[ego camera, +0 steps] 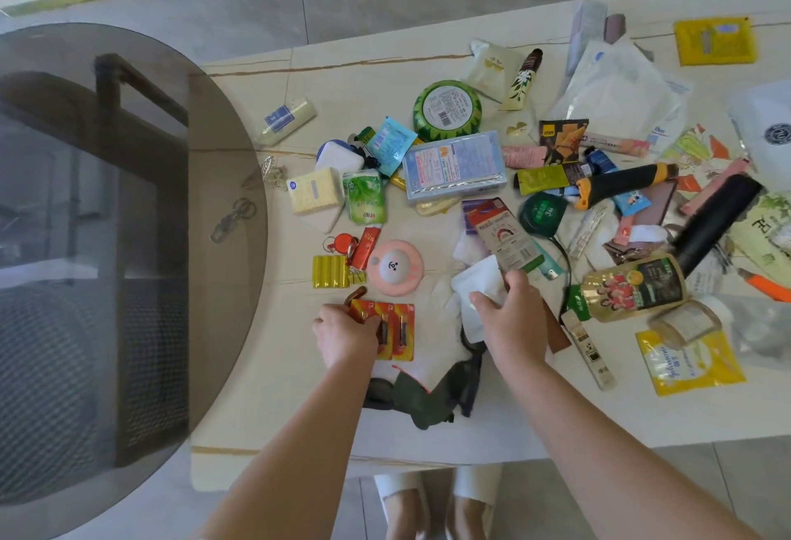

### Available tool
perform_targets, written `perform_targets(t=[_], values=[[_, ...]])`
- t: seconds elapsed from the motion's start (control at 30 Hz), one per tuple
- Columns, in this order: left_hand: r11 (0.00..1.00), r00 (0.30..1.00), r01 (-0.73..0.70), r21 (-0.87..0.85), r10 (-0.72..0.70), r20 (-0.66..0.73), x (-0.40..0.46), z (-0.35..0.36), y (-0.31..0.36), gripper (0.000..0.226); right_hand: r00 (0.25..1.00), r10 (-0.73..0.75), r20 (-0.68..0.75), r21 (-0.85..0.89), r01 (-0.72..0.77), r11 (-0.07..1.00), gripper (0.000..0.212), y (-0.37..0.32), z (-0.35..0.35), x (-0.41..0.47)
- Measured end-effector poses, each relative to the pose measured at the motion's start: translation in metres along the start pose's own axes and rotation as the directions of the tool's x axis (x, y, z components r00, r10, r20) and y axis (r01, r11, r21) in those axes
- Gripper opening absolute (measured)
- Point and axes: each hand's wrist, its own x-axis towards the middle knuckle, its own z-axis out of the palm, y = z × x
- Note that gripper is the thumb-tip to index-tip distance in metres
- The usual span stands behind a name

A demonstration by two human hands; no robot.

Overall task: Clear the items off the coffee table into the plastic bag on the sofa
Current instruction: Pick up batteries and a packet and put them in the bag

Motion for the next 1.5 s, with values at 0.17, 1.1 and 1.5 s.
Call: perform_targets(t=[0.17, 1.1, 1.5], values=[[0.992, 0.998, 0.049, -0.116, -0.043, 0.053, 0.0, 0.003, 0.001, 0.051, 0.997, 0.01, 0.071, 0.084, -0.016, 0.996, 0.038, 0.007, -0.009, -0.009], [0.931, 0.69, -0.296, -0.216, 0.364, 0.625, -0.295, -0.14, 0.129, 0.032, 0.953, 0.251, 0.171, 0.849, -0.272, 0.452, 0.045, -0.023, -0.277, -0.194], [0.814, 0.475, -0.558, -0.158, 0.47, 0.744, -0.477, -0.073, 0.174, 0.028, 0.931, 0.366, 0.01, 0.981, -0.08, 0.177, 0.04, 0.07, -0.404, -0.253]])
